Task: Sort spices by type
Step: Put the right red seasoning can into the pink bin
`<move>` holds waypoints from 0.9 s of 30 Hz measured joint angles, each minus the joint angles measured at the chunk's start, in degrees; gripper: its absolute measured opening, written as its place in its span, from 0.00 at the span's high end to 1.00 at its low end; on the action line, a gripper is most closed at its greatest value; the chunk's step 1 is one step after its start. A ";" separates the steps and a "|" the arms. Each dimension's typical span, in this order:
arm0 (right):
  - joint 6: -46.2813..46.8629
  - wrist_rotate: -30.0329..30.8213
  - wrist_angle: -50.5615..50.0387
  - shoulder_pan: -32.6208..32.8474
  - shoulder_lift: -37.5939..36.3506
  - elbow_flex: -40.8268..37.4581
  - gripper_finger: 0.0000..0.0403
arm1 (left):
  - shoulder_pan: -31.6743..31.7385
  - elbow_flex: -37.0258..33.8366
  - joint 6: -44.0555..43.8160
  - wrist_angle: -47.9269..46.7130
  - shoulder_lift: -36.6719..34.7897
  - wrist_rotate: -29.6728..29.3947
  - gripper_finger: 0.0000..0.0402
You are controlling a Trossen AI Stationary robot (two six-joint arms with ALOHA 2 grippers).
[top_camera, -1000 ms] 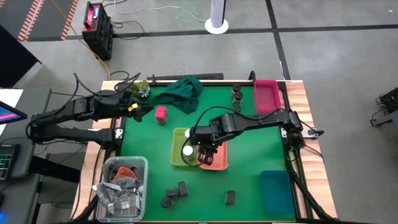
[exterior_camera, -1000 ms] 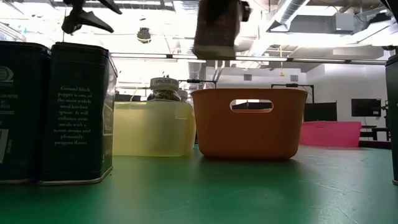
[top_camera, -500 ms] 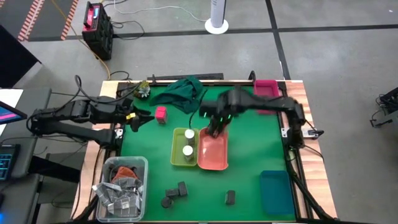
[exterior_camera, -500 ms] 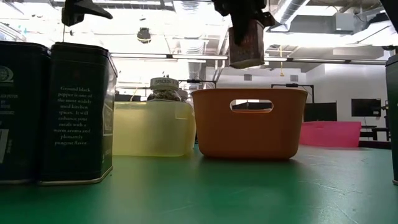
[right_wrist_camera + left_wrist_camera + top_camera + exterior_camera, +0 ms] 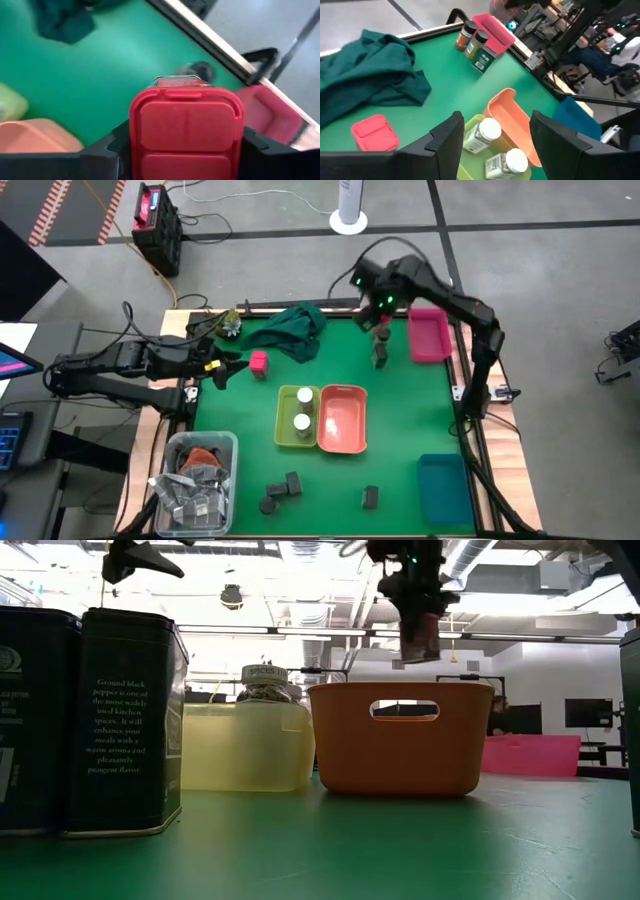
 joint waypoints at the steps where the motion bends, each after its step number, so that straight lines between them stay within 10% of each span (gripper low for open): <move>1: -0.72 -0.08 -0.06 -1.59 0.00 0.00 0.42 | 0.00 0.02 0.52 0.00 0.00 -0.26 0.47; 19: -13.90 -0.76 0.46 -20.76 -4.75 -13.71 0.42 | 0.04 0.00 1.91 -4.76 0.37 -5.72 0.47; 27: -36.22 -0.63 5.83 -25.61 -10.89 -24.15 0.42 | 0.04 0.02 1.67 -4.70 0.37 -5.81 0.47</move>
